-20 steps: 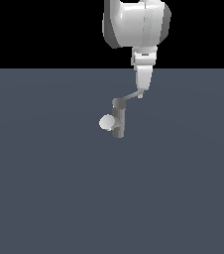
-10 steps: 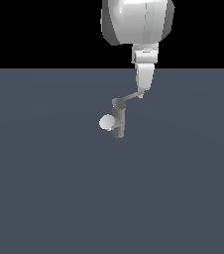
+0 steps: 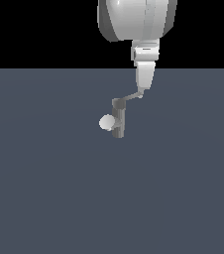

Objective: Turn on the faucet by rotating a designated handle.

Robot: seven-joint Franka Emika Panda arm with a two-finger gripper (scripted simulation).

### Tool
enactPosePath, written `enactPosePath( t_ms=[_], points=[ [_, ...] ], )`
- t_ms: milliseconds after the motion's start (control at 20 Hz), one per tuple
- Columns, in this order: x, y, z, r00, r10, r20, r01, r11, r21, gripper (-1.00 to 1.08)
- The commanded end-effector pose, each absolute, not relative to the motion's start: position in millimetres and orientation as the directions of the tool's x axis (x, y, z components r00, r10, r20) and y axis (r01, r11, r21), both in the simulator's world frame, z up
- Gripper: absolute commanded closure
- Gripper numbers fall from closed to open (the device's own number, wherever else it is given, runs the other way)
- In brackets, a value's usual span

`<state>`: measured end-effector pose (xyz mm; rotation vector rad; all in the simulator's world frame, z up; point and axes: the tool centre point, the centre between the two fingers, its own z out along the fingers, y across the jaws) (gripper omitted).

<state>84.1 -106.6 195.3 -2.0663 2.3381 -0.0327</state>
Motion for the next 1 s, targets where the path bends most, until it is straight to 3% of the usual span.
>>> enactPosePath(
  t_ms=[0,200,950],
  points=[
    [67.9,-112.4,182.5,-0.133,-0.991,0.000,-0.991,0.133,0.000,1.08],
    [74.8,-109.3,198.5,-0.127,-0.992,0.000,-0.991,0.127,-0.035,1.08],
    [31.5,-74.4,187.2,-0.131,-0.991,0.000,-0.991,0.131,-0.011,1.08]
  ],
)
